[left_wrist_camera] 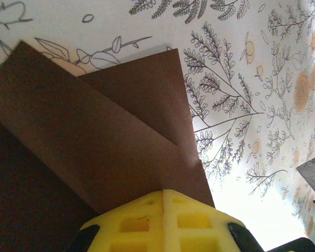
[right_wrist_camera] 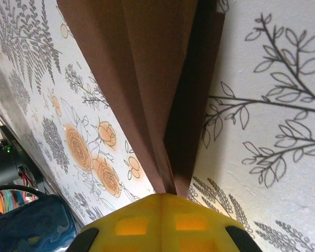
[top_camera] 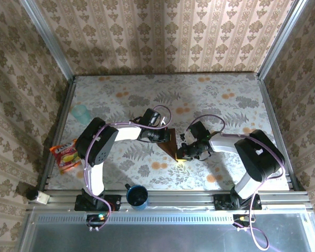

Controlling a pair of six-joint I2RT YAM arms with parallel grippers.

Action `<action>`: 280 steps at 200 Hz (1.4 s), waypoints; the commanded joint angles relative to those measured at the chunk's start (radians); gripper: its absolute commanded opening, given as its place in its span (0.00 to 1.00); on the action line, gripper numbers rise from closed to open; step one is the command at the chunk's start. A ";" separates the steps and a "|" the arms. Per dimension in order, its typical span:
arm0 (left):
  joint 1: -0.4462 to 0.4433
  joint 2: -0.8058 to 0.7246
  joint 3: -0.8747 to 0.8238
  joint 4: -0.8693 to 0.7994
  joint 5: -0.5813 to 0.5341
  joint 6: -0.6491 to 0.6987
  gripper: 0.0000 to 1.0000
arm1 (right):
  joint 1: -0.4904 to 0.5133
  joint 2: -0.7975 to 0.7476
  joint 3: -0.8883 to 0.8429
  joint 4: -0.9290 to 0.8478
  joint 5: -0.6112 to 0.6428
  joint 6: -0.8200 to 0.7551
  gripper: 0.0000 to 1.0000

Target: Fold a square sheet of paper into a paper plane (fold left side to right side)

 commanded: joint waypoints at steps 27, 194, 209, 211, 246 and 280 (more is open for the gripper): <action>0.008 0.034 -0.021 -0.116 -0.092 0.000 0.00 | 0.007 -0.010 -0.004 -0.076 0.036 -0.029 0.00; 0.007 0.029 -0.020 -0.117 -0.093 0.000 0.00 | 0.003 -0.174 -0.021 -0.094 -0.056 -0.001 0.00; 0.006 0.030 -0.020 -0.117 -0.093 0.000 0.00 | 0.001 -0.172 -0.010 -0.043 -0.059 0.016 0.00; 0.006 0.030 -0.019 -0.117 -0.093 -0.001 0.00 | 0.000 -0.169 -0.008 -0.037 -0.059 0.019 0.00; 0.003 0.033 -0.016 -0.115 -0.090 -0.001 0.00 | 0.001 -0.059 0.051 0.048 -0.046 0.034 0.00; 0.000 0.035 -0.016 -0.115 -0.088 0.000 0.00 | 0.004 0.017 0.099 0.053 -0.015 0.024 0.00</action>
